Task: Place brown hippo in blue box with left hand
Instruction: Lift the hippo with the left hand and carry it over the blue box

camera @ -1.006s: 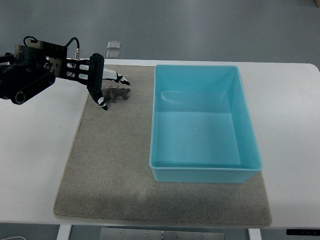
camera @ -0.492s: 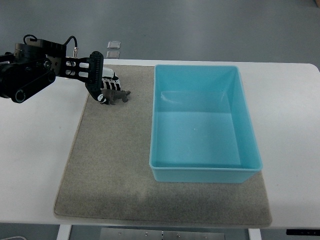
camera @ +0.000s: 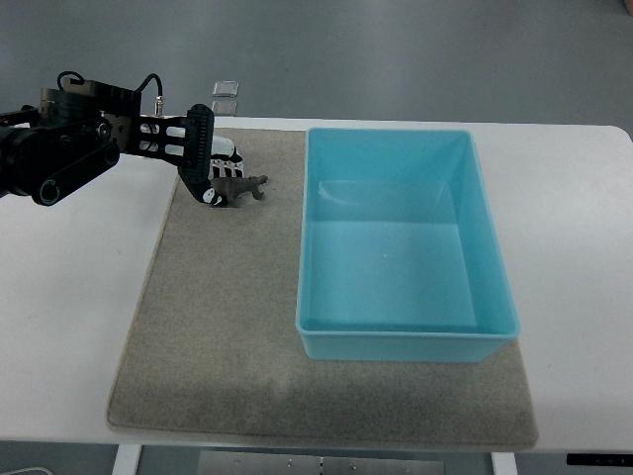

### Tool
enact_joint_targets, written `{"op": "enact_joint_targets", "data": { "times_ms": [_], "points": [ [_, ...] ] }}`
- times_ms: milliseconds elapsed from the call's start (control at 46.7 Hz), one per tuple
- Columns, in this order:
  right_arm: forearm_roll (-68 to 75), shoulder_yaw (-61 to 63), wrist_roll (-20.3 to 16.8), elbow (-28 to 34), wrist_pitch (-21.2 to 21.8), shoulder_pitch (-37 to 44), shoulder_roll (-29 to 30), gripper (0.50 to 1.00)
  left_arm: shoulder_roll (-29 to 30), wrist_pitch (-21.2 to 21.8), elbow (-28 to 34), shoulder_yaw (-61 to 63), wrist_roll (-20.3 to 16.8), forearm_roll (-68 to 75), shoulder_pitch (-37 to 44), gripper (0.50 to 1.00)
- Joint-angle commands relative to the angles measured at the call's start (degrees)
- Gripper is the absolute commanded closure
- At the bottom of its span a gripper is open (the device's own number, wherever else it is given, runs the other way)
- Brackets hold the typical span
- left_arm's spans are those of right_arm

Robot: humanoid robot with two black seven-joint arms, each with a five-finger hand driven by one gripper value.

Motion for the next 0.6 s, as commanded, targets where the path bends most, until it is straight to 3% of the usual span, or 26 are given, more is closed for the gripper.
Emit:
{"op": "enact_joint_targets", "data": {
  "times_ms": [0, 578],
  "points": [
    [0.0, 0.0, 0.0, 0.0, 0.0, 0.0, 0.0, 0.564, 0.0, 0.1, -0.1, 0.0, 0.0, -0.1, 0.0, 1.0],
    [0.0, 0.0, 0.0, 0.0, -0.1, 0.0, 0.0, 0.564, 0.2, -0.4, -0.5, -3.4, 0.0, -3.1, -8.3, 1.0]
  ]
}}
